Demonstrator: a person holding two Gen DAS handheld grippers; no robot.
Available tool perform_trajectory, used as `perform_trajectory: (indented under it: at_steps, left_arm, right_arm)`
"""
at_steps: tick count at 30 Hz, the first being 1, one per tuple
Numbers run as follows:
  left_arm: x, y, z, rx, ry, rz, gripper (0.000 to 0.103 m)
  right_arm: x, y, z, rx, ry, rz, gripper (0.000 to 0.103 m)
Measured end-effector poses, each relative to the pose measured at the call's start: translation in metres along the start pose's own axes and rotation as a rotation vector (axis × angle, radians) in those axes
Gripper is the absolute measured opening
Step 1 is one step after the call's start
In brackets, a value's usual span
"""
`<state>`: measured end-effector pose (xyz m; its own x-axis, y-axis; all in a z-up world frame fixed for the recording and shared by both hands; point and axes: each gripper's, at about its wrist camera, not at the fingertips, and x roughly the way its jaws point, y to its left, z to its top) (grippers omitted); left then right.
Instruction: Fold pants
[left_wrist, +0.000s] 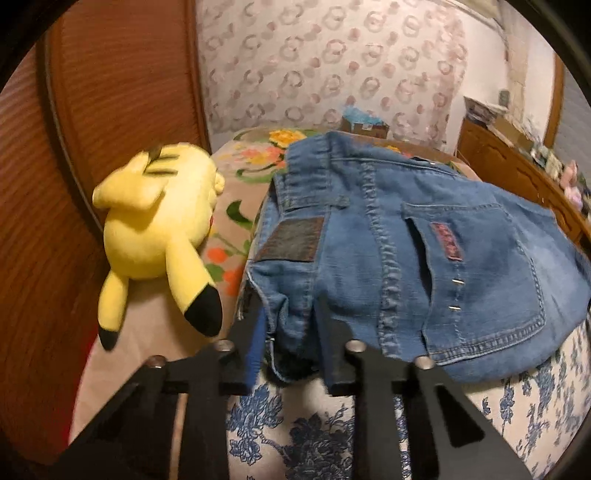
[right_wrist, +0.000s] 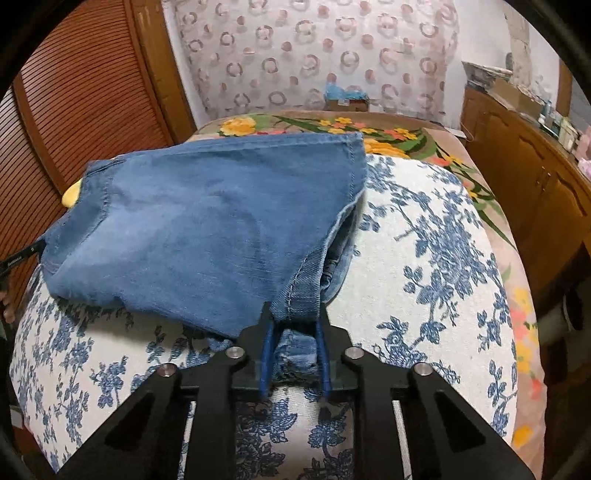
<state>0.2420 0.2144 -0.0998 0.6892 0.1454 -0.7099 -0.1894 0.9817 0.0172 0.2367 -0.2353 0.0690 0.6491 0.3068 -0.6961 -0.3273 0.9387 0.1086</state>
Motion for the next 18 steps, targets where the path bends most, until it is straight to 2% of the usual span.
perform_trajectory:
  at_steps: [4, 8, 18]
  left_arm:
    - [-0.013, -0.002, 0.012, 0.008, -0.047, 0.007, 0.020]
    - [-0.028, -0.003, 0.027, 0.017, -0.103, 0.025, 0.016]
    - [-0.056, -0.019, 0.058, 0.044, -0.166, 0.012, 0.012]
  right_arm:
    - [-0.009, -0.003, 0.007, -0.002, -0.036, 0.012, 0.015]
    - [-0.026, -0.007, 0.018, -0.005, -0.108, 0.001, 0.014]
    - [-0.059, -0.005, 0.049, -0.069, -0.210, -0.024, 0.012]
